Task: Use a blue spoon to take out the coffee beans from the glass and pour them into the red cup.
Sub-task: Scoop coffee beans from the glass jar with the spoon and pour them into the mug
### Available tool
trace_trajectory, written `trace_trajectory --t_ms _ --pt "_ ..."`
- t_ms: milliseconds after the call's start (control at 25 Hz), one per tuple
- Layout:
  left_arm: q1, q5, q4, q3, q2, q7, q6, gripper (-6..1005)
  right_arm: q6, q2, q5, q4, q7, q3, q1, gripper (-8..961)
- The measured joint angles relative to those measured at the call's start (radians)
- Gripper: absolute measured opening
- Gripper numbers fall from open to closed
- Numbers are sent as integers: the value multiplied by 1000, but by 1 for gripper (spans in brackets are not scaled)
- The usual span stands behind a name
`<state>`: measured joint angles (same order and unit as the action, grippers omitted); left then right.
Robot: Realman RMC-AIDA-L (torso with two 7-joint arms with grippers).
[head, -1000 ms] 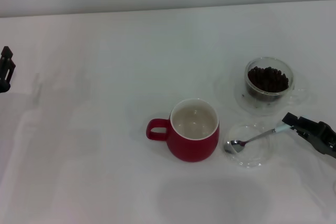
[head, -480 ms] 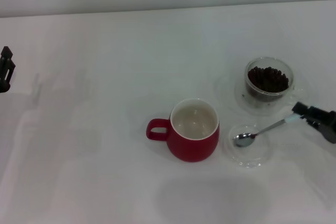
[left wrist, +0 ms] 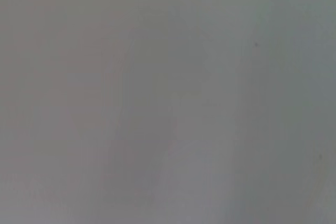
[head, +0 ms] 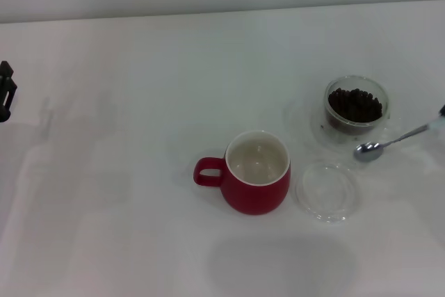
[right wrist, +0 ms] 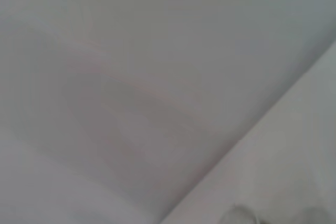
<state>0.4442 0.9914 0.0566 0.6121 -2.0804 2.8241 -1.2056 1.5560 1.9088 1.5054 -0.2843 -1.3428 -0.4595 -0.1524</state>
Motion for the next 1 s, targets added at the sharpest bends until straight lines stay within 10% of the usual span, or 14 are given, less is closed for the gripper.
trace_trajectory --t_ms 1000 --pt "-23 3 11 0 -3 0 0 568 -49 -53 -10 -158 -57 58 -138 148"
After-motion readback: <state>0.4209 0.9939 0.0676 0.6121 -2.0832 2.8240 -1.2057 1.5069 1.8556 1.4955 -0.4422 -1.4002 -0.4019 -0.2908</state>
